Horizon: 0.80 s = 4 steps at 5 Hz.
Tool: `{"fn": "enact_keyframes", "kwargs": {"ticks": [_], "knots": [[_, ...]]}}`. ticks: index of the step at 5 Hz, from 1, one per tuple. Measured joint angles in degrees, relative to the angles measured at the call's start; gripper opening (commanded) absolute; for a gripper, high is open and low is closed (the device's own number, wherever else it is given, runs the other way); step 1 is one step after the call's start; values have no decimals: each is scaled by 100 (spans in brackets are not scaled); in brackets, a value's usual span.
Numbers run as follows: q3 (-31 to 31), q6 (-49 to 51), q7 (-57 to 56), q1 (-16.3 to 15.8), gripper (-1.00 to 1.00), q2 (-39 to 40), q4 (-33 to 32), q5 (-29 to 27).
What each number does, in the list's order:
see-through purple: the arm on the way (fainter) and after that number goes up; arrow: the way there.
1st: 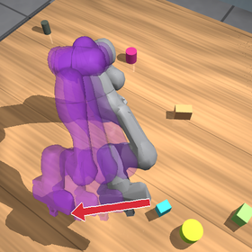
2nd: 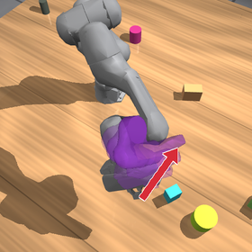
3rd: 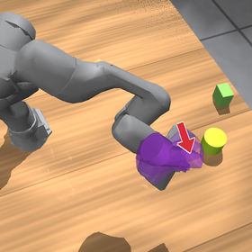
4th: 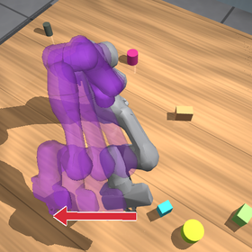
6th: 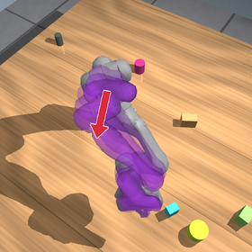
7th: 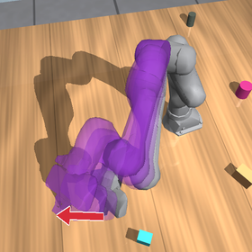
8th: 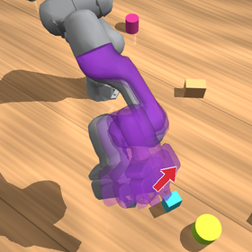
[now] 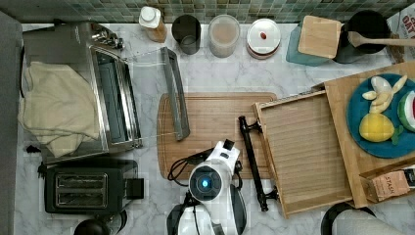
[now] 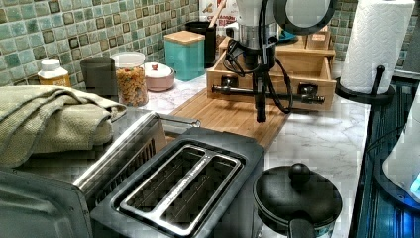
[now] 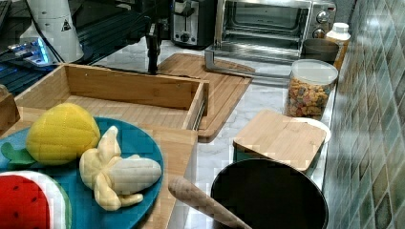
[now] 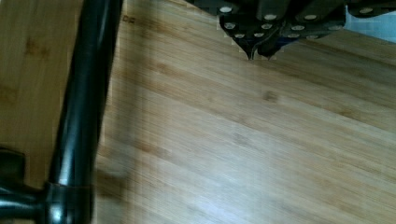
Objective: Close the drawer.
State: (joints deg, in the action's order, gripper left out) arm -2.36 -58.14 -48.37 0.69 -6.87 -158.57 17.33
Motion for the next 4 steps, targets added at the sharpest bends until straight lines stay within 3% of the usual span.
{"fn": "enact_keyframes", "kwargs": {"ticks": [2, 3, 4], "knots": [[458, -526, -372, 671, -100, 86, 11, 80], [693, -1197, -867, 928, -100, 169, -45, 459], [1031, -1320, -1804, 967, -100, 327, -34, 213]]}}
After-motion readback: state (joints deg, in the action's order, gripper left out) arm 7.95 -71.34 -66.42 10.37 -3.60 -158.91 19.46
